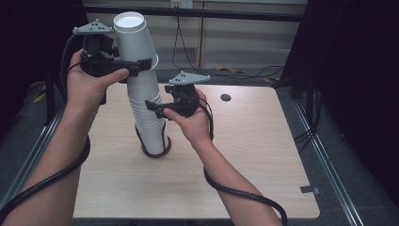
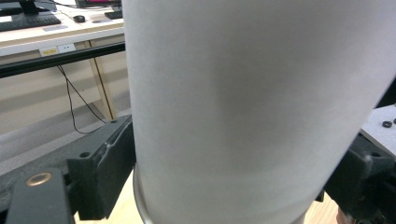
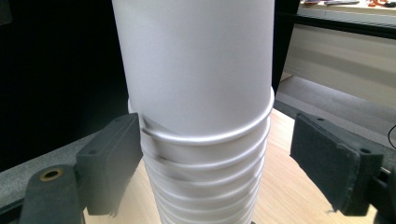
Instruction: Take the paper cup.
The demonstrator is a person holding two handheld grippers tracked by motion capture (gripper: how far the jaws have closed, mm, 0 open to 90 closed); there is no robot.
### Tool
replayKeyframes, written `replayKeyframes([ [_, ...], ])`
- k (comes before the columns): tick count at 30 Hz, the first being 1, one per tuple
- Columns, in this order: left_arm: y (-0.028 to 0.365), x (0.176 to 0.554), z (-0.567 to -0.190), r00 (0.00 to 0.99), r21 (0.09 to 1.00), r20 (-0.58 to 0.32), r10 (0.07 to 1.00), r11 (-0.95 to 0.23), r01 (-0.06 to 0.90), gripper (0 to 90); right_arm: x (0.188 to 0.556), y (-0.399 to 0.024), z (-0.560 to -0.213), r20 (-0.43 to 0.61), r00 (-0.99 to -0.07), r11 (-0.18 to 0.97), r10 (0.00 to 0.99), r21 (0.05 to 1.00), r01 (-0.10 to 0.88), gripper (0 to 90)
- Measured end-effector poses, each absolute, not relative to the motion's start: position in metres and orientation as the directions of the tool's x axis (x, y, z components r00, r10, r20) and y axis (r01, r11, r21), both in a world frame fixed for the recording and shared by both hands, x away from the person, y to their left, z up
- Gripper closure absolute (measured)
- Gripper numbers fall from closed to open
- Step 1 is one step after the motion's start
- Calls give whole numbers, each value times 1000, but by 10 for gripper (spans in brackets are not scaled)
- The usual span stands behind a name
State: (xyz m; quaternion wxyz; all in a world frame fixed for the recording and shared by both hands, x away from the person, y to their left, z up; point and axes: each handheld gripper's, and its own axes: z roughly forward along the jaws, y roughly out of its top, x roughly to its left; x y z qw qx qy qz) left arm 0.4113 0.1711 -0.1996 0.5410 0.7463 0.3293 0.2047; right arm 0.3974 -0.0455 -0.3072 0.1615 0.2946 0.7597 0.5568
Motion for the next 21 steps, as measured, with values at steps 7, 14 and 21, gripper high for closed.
replayKeyframes([
  [7,169,410,-197,693,946,-32,720,-202,254,134,396,-50,-307,83,-772,203,631,942,267,162],
  [14,167,408,-195,700,946,-34,714,-204,253,137,395,-57,-307,79,-770,200,633,944,261,162],
  [21,165,406,-192,703,947,-21,711,-211,242,142,393,-62,-311,81,-766,205,638,941,271,160],
])
